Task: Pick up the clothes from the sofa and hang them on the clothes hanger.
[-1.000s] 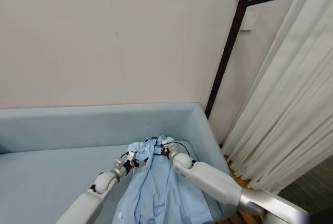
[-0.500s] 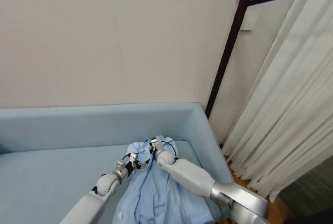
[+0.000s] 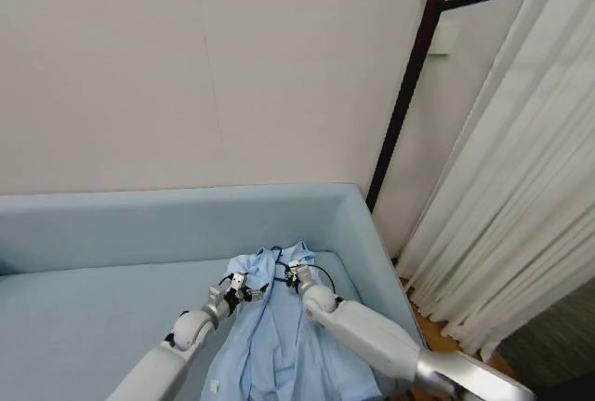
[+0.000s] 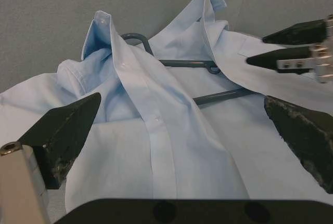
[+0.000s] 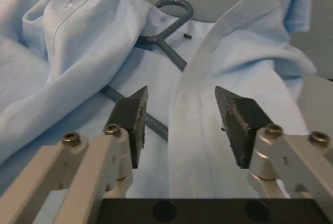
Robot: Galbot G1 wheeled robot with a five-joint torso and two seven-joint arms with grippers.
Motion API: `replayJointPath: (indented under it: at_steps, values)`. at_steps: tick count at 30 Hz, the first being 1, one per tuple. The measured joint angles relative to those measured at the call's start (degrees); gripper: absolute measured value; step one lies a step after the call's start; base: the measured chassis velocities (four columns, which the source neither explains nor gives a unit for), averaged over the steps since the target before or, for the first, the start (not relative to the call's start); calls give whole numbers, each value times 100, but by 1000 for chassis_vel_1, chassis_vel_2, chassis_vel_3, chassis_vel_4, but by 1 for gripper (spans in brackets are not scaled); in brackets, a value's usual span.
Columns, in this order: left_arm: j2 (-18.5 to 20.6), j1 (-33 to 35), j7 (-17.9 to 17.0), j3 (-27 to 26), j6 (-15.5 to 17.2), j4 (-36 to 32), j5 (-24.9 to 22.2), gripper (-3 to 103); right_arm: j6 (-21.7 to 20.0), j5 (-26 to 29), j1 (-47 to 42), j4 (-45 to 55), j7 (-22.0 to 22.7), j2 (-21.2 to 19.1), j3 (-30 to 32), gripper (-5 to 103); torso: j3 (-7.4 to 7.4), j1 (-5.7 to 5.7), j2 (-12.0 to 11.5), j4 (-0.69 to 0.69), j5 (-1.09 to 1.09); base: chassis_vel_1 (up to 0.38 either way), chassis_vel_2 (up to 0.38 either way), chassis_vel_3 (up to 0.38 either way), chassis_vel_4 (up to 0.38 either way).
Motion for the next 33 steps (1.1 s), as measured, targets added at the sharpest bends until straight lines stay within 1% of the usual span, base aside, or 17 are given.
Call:
replayJointPath:
  at_steps: [1, 5, 6, 7, 11, 12, 14, 19, 20, 22, 23, 24, 25, 26, 30, 32, 33]
  values:
    - [0, 0, 0, 0, 0, 0, 0, 100, 0, 0, 0, 0, 0, 0, 0, 44, 0, 0, 0, 0, 0, 0, 0, 0, 0]
    - [5, 23, -2, -9, -2, -45, -8, 100, -141, 37, -371, 730, 225, -573, 118, 66, 0, 0, 0, 0, 0, 0, 0, 0, 0]
    - [5, 23, -2, -9, -2, -45, -8, 100, -141, 37, -371, 730, 225, -573, 118, 66, 0, 0, 0, 0, 0, 0, 0, 0, 0]
    - [14, 32, -6, -18, -2, -55, -12, 100, -194, 63, -459, 870, 283, -689, 144, 66, 0, 0, 0, -1, 0, 0, 0, 0, 0]
    - [52, 46, -13, -39, -2, -78, -48, 100, -398, 87, -798, 1283, 324, -1156, 188, 88, 0, 0, 0, -1, -1, 0, 0, 0, 0]
    - [52, 46, -13, -39, -2, -78, -48, 100, -398, 87, -798, 1283, 324, -1156, 188, 88, 0, 0, 0, -1, -1, 0, 0, 0, 0]
    - [55, 35, -13, -40, -2, -83, -62, 100, -422, 38, -942, 1318, 278, -1272, 189, 97, 0, 0, 0, -1, -1, 0, 0, 0, 0]
    - [62, 25, -15, -31, 2, -83, -71, 100, -405, -33, -1058, 1148, 278, -1161, 173, 100, 0, 0, 0, 0, 0, 0, 0, 0, 0]
    - [68, 25, -16, -30, 4, -83, -73, 100, -394, -44, -1065, 1072, 285, -1112, 167, 103, 0, 0, 0, 1, 0, 0, 0, 0, 0]
    - [73, 28, -17, -30, 5, -83, -75, 100, -378, -53, -1065, 1012, 294, -1075, 160, 103, 0, 0, 0, 1, 0, 0, 0, 0, 0]
    - [79, 32, -17, -30, 6, -83, -77, 100, -344, -63, -1063, 950, 312, -1038, 149, 95, 1, 0, 0, 1, 0, 0, 0, 0, 0]
    - [84, 36, -18, -32, 6, -83, -78, 100, -325, -68, -1061, 927, 323, -1026, 143, 95, 1, 0, 0, 1, -1, 0, 0, 0, 0]
    - [89, 41, -18, -36, 6, -83, -80, 100, -308, -70, -1056, 913, 337, -1021, 141, 90, 1, 0, 0, 0, -1, 0, 0, 0, 0]
    - [89, 41, -18, -36, 6, -83, -80, 100, -308, -70, -1056, 913, 337, -1021, 141, 90, 1, 0, 0, 0, -1, 0, 0, 0, 0]
    - [76, 44, -18, -41, 7, -62, -84, 100, -225, -95, -1047, 801, 343, -993, 132, 69, 1, 0, 0, 0, -1, 0, 0, 0, 0]
    - [69, 44, -17, -41, 7, -57, -84, 100, -199, -110, -1046, 765, 342, -980, 132, 69, 1, 0, 0, 0, -2, 0, 0, 0, 0]
    - [65, 42, -16, -39, 7, -49, -84, 100, -176, -121, -1045, 736, 340, -968, 133, 63, 1, 0, 0, 0, -1, 0, 0, 0, 0]
